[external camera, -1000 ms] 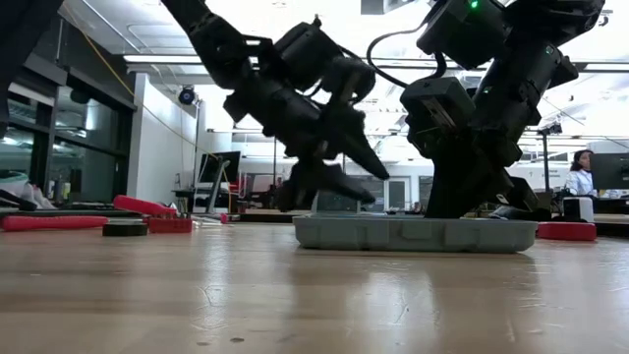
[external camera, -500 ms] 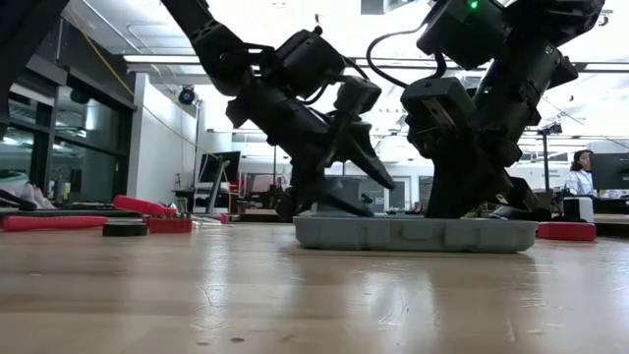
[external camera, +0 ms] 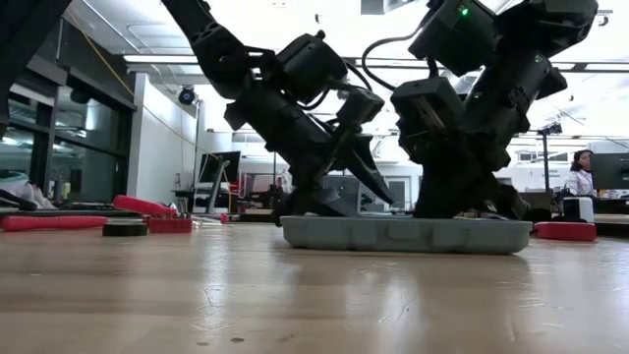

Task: Prefit tool cases
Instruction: Put the right orange multi-bit set into the gray tool case

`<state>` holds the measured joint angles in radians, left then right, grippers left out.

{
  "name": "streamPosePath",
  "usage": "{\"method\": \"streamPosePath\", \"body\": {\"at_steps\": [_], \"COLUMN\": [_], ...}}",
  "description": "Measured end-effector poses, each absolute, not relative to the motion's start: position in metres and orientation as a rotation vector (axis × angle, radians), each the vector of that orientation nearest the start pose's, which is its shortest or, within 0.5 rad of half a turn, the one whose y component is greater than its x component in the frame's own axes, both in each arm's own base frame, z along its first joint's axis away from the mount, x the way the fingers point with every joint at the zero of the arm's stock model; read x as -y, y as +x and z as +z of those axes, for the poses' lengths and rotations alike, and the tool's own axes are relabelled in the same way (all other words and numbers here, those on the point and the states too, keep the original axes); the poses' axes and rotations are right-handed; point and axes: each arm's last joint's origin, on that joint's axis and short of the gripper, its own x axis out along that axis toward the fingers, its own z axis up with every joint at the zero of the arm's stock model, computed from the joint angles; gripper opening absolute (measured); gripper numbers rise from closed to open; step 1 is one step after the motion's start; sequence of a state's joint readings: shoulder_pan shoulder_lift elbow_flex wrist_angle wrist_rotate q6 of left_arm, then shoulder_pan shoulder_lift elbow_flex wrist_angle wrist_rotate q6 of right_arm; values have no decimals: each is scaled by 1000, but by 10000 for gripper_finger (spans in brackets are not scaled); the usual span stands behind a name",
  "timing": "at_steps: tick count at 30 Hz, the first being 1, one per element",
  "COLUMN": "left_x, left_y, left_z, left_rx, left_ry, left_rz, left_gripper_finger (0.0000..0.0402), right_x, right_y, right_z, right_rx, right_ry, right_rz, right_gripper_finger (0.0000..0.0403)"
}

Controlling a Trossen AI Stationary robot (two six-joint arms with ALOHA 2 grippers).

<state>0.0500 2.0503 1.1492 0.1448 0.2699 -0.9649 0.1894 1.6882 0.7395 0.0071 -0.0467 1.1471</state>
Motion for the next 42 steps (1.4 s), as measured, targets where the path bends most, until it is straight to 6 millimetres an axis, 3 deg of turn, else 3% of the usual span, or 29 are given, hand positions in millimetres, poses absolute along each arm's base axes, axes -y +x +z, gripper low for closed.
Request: {"method": "streamPosePath", "body": {"at_steps": [19,32,42], "left_x": [-4,-2,2], "left_y": [412,409,410], "left_z": [113,110,111], "left_rx": [-823,-907,-880], "left_ry": [-1010,-995,-954], "left_rz": [64,-139,-132], "left_gripper_finger": [190,143,138], "right_x": [-59,-59,-59], "right_y": [298,297,297], "right_z": [123,122,122], "right_rx": [-917,-929,-935], "right_ry": [1001,998,996], "right_rz": [-309,-314,-313], "right_gripper_finger": [0,0,0]}}
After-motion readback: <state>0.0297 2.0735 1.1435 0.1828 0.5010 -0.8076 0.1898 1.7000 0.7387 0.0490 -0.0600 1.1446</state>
